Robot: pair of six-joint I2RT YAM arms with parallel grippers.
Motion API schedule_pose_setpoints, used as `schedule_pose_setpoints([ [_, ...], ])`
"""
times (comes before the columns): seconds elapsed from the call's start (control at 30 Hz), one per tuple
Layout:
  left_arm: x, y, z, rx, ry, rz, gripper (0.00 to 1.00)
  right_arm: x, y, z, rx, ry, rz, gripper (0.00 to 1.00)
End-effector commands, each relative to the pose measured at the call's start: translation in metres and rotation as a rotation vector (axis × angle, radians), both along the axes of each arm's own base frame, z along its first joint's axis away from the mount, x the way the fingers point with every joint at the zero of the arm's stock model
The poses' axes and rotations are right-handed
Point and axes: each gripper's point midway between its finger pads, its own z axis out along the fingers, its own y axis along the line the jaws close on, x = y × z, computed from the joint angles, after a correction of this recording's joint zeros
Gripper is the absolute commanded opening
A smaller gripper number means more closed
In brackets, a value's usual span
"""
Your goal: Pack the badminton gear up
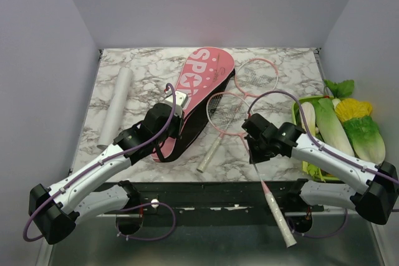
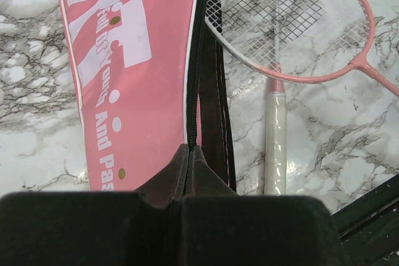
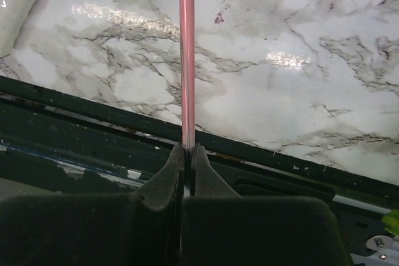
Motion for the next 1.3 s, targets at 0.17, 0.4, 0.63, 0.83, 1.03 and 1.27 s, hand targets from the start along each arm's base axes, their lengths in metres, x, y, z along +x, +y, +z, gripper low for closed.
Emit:
schedule_pose_setpoints([
  [0.17,0.002,-0.007,0.008,-0.047,-0.018,-0.017,0.00,0.046,0.073,0.002,0.143,-0.065,0.022,0.01],
  [0.4,0.000,-0.011,0.001,-0.032,0.004,-0.038,0.00,0.123,0.115,-0.012,0.076,-0.152,-0.083,0.00],
  [0.63,-0.001,-0.014,-0.004,-0.028,0.018,-0.054,0.00,0.204,0.146,-0.020,0.210,-0.173,-0.308,0.00],
  [0.83,-0.003,-0.020,-0.008,-0.030,0.039,-0.078,0.00,0.253,0.171,-0.014,0.354,-0.201,-0.405,0.00],
  [1.03,-0.003,-0.024,-0.011,-0.031,0.049,-0.093,0.00,0.275,0.209,-0.011,0.503,-0.209,-0.379,0.12],
  [1.27,-0.003,-0.024,-0.012,-0.028,0.052,-0.091,0.00,0.260,0.202,-0.006,0.502,-0.216,-0.317,0.41],
])
